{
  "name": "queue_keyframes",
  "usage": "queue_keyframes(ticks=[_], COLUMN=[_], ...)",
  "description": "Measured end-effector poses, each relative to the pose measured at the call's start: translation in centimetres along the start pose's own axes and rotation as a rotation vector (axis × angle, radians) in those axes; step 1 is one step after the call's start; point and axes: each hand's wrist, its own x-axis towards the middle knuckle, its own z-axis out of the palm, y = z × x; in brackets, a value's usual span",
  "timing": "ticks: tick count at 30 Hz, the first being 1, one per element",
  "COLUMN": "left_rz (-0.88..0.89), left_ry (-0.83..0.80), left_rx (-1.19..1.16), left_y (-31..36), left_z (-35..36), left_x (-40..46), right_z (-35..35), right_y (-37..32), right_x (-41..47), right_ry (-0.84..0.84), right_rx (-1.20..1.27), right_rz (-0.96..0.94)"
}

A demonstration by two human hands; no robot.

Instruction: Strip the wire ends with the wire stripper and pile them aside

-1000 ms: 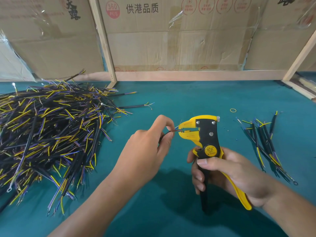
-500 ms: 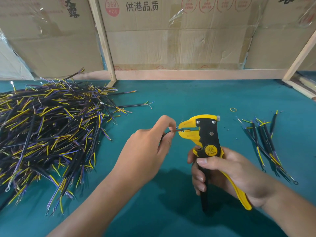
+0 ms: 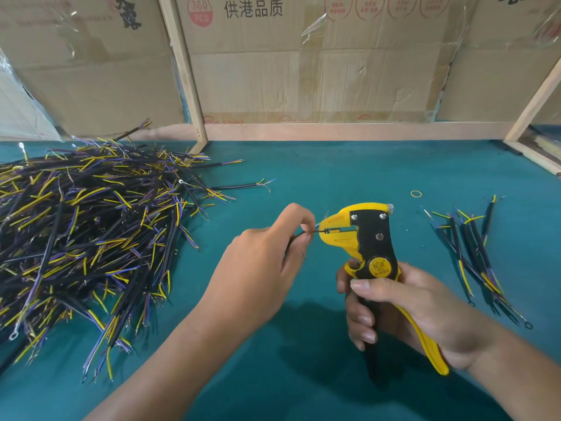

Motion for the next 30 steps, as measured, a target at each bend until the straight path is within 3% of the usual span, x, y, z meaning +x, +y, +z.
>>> queue_keyframes(ticks=[12,17,23,30], left_rz=[-0.039,-0.190,-0.223,-0.258], left_ry=[-0.003,-0.048,-0.131,-0.125], left_rx=[-0.087,-0.403,-0.718,-0.810], left_y=[-0.02,-0.29,-0.21,0.00], left_z=[0.04,-0.14,-0.78,-0.40], left_x=[0.01,0.32,0.72,0.65], right_z=[0.16,0.05,0.22,0.45], right_y=[-0.03,-0.21,-0.20,-0.12], right_x=[-0.18,-0.44,-0.55,-0.47], right_ry=[-0.025,-0.075,-0.148,-0.148], right_rx=[0.033,-0.012,-0.028,0.049], right_rz=[0.012,0.000,-0.013,0.008])
